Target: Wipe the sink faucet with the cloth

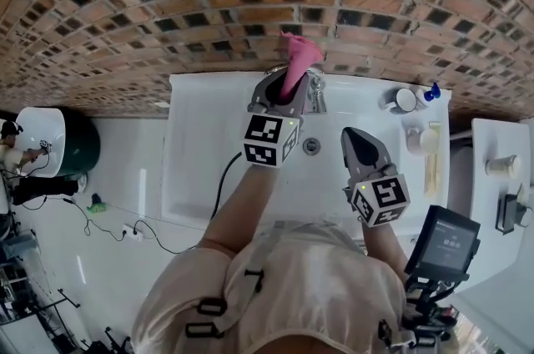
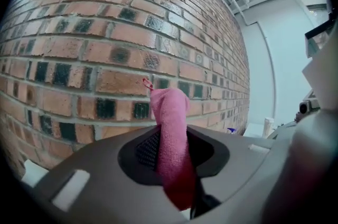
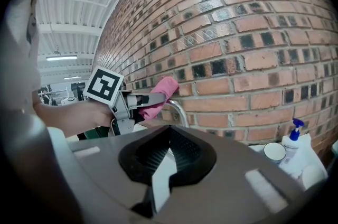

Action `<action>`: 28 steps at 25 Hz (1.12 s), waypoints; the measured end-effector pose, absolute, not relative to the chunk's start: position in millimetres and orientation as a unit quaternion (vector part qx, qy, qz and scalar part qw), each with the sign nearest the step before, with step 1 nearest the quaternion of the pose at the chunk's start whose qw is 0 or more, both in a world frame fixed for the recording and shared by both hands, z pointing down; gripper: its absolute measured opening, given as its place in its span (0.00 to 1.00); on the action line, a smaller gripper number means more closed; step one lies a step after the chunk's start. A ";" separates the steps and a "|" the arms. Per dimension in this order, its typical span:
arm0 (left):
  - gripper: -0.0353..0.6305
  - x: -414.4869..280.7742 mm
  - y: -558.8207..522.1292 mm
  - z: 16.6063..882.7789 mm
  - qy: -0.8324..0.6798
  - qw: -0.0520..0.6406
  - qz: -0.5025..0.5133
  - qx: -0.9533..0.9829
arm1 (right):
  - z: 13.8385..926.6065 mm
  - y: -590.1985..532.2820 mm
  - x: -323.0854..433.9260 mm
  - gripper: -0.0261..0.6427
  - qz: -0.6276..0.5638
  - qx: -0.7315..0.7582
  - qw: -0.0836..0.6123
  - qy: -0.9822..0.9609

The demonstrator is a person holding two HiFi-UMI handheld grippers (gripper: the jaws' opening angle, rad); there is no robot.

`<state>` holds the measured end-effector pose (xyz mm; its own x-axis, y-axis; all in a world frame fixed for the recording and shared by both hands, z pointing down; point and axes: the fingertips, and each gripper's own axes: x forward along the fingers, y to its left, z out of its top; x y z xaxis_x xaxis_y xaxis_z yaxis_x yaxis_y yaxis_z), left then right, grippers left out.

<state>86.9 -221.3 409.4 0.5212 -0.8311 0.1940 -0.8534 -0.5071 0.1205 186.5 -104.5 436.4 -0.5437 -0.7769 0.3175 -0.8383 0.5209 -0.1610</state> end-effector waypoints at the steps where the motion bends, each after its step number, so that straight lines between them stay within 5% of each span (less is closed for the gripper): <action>1: 0.20 96.1 -220.1 412.3 -0.476 0.102 0.058 0.872 | 437.6 -105.3 187.5 0.03 0.151 0.466 0.104 -0.866; 19: 0.20 133.3 -216.9 542.4 -0.431 0.186 0.197 0.861 | 449.8 -108.8 193.6 0.03 0.164 0.468 0.113 -0.861; 28: 0.20 128.2 -204.6 471.6 -0.436 0.163 0.099 0.879 | 432.2 -105.4 182.9 0.03 0.144 0.463 0.108 -0.868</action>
<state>128.2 -204.6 471.6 0.5999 -0.7349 0.3163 -0.7994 -0.5663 0.2005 182.9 -105.4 432.2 -0.5473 -0.7729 0.3211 -0.8352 0.5289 -0.1504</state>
